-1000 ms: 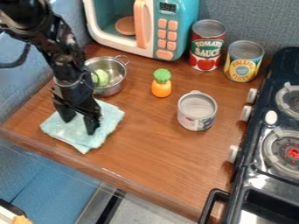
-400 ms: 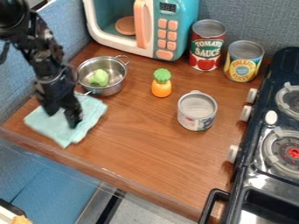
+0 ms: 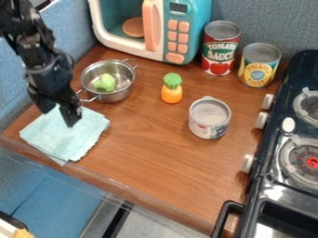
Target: Move the blue cloth to the lower left side of the table
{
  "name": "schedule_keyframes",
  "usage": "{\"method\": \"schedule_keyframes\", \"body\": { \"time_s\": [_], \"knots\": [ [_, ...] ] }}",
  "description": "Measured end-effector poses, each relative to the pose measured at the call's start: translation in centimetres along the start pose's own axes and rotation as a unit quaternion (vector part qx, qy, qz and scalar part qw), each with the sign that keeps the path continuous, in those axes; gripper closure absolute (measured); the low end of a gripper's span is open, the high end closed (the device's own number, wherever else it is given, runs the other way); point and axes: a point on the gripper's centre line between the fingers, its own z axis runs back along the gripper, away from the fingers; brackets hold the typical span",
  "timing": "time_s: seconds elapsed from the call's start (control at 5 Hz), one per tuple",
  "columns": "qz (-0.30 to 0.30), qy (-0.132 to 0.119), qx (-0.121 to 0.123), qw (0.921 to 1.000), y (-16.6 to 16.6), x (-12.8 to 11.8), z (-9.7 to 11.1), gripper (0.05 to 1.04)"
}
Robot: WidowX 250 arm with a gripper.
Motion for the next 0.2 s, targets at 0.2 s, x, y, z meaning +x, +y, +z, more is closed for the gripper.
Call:
{"method": "schedule_keyframes", "body": {
  "time_s": [0.2],
  "knots": [
    [-0.001,0.006,-0.008,0.9999,-0.09,0.04,0.78,0.085]
  ]
}}
